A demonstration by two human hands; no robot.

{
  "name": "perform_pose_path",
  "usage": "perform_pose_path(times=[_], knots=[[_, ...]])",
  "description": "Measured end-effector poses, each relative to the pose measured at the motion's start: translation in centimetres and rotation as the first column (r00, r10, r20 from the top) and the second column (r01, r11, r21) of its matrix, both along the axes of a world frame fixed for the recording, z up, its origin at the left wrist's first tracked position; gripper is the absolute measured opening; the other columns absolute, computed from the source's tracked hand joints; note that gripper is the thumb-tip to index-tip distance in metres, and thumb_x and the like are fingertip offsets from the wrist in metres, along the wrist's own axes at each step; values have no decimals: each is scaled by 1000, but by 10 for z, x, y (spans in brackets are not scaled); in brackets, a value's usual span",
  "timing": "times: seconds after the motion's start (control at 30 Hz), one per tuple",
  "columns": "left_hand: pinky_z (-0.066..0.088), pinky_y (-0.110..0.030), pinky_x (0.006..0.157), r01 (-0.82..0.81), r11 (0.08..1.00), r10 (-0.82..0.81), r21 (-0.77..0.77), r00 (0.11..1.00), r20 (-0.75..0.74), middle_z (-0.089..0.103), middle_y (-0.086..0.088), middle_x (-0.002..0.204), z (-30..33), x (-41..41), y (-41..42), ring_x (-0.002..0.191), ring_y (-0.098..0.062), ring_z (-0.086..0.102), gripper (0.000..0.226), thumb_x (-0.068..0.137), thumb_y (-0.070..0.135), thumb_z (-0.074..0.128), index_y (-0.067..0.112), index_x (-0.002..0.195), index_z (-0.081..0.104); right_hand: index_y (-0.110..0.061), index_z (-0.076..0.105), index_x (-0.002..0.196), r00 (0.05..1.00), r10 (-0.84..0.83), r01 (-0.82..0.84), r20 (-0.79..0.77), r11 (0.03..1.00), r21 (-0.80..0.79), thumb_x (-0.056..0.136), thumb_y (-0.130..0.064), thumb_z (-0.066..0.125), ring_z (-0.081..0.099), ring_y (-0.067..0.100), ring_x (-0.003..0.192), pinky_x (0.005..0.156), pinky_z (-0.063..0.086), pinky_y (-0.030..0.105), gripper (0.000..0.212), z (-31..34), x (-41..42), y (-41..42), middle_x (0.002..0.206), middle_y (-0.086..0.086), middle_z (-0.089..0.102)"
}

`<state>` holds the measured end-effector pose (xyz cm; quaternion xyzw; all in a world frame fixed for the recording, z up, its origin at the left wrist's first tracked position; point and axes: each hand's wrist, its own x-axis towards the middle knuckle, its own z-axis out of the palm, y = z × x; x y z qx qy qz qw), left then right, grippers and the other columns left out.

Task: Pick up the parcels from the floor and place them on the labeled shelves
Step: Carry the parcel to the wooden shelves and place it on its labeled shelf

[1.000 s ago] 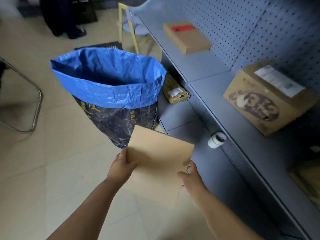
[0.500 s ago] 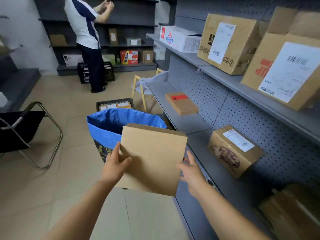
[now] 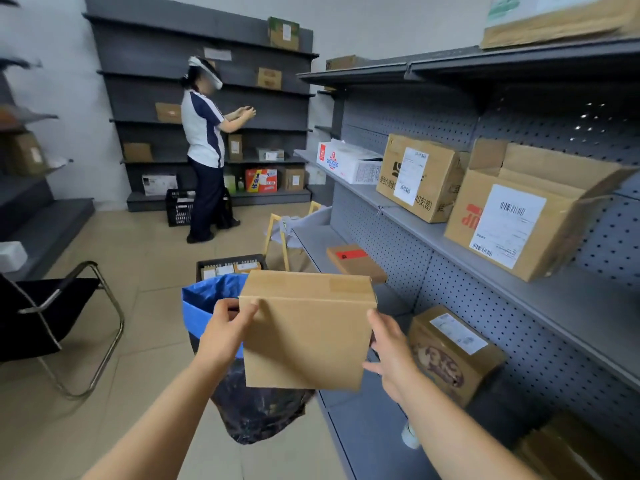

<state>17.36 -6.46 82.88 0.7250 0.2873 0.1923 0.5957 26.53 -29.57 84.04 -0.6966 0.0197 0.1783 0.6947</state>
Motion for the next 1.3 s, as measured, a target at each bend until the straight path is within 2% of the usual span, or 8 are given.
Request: perform_pose_path(times=[0.17,0.4,0.57,0.73,0.9,1.03,1.2,1.3], knots=[[39,-51,102,11,1000,-11,6,1000,-2,57,2,121,22,-5,10,113,-24,53,76,61,78,42,35,123,47,-33,51,84,999,4,-4,50,1000,-12,93,-50,42,59,19,93,80,48,44,22,27,-5,-5,98,2,62],[39,-53,103,179,984,-179,-1,983,37,47,5,134,41,-7,21,120,-27,48,60,70,56,48,61,127,30,-27,49,104,992,42,-35,119,998,-60,94,-46,42,54,25,113,95,43,45,22,44,-1,-14,120,5,57],[43,-44,100,340,940,-342,33,935,93,54,6,122,56,-11,11,110,-21,52,50,88,27,40,54,130,33,-30,54,90,982,71,-60,174,996,-69,96,-38,44,55,22,111,98,47,42,14,49,1,-23,111,0,59],[48,-45,95,315,949,-313,1,941,127,54,-11,105,62,-9,11,101,-29,56,47,89,4,46,45,113,44,-20,51,112,978,106,-91,181,992,-92,98,-23,45,57,24,110,104,42,45,15,47,3,-30,108,-1,60],[43,-40,76,245,967,-226,-68,949,219,44,0,86,69,-12,6,79,-19,46,3,93,37,47,37,96,46,-20,53,109,970,163,-134,179,978,-161,98,-14,44,60,18,96,95,47,36,15,43,1,-28,102,-1,62],[31,-33,61,142,988,-123,-57,959,255,42,1,82,73,-5,3,71,-17,37,10,92,36,45,36,83,44,-16,52,122,967,204,-175,154,967,-184,95,-12,50,65,21,101,85,52,29,28,35,2,-27,121,7,60],[42,-44,75,101,991,-70,-92,955,288,49,0,93,76,-7,9,87,-22,51,44,72,32,58,28,111,36,-22,55,117,959,268,-262,91,963,-69,90,-33,57,67,21,102,92,51,38,29,34,5,-27,121,11,62],[43,-40,73,103,990,-68,-100,950,303,48,0,96,74,-6,10,90,-22,50,43,81,20,58,25,116,34,-27,54,115,965,253,-248,69,966,-74,88,-50,54,68,20,100,86,52,36,35,35,7,-26,118,9,64]])
